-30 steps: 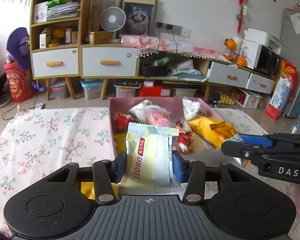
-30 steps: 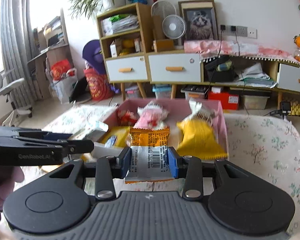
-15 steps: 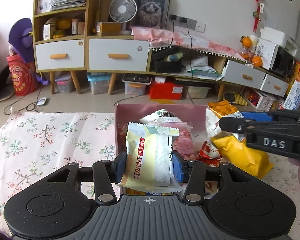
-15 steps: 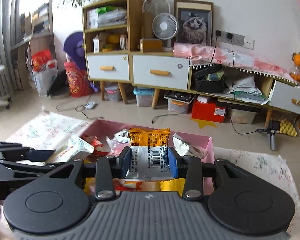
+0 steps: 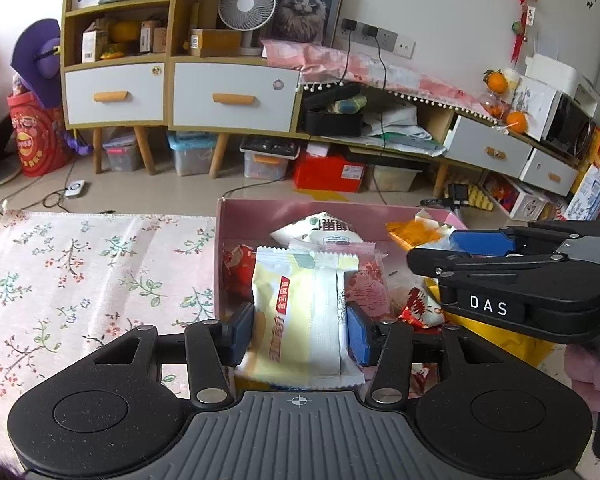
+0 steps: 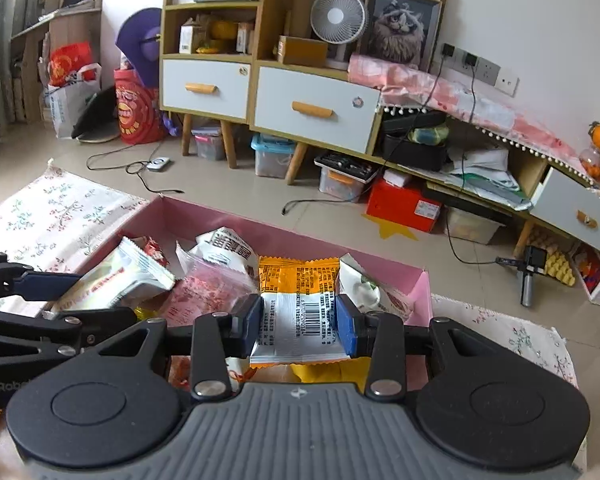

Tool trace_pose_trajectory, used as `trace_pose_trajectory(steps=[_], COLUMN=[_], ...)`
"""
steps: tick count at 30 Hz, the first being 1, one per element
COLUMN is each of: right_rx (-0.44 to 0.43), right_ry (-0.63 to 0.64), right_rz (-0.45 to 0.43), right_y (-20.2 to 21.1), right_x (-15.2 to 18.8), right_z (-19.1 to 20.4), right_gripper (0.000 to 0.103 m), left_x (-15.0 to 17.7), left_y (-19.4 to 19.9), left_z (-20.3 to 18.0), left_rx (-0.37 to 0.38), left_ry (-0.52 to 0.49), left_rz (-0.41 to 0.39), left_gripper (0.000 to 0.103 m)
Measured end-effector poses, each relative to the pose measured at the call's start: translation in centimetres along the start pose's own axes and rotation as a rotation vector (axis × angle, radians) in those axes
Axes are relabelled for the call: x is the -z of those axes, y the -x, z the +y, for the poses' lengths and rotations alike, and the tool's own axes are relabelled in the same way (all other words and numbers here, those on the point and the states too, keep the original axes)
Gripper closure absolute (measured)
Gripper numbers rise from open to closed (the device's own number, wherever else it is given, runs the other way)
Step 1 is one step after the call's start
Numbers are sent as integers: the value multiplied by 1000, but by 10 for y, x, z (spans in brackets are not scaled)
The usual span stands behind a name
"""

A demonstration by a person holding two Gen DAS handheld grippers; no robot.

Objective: Organize snacks
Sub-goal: 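Open both tools to release the packets into the pink box, then withdraw both tools from the box toward the yellow and gold packets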

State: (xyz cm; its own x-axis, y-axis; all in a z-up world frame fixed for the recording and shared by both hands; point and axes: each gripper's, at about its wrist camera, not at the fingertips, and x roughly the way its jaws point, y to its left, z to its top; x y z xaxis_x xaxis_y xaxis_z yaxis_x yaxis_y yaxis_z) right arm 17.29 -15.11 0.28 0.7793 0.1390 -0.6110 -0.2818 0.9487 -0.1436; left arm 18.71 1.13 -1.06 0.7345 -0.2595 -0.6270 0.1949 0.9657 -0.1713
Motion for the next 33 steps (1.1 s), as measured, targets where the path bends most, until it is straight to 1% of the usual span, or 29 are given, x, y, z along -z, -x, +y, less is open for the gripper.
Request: trace_pose_trajectory(steps=[2, 3, 9, 13, 24, 29, 33], right_rx=[-1, 4, 14, 20, 12, 5, 8], right_ry=[-18, -28, -67, -75, -127, -163, -188], right_rz=[-14, -19, -20, -27, -42, -47, -53], right_y=[3, 5, 17, 25, 57, 70, 81], right_x=[-2, -3, -3, -2, 14, 22, 28], right_z=[-3, -4, -11, -13, -17, -19, -17], right_gripper=[57, 50, 49, 46, 36, 33, 24], left_x=[-2, -2, -2, 0, 12, 18, 24], left_y=[3, 5, 17, 27, 62, 81, 93], left_z=[0, 1, -2, -4, -5, -6, -7], left_rx=[-9, -6, 5, 7, -17, -21, -21], left_ry=[6, 7, -9, -17, -37, -55, -70], left_rz=[-15, -23, -8, -8, 8, -4, -1], left_gripper=[36, 35, 34, 31, 29, 24, 19])
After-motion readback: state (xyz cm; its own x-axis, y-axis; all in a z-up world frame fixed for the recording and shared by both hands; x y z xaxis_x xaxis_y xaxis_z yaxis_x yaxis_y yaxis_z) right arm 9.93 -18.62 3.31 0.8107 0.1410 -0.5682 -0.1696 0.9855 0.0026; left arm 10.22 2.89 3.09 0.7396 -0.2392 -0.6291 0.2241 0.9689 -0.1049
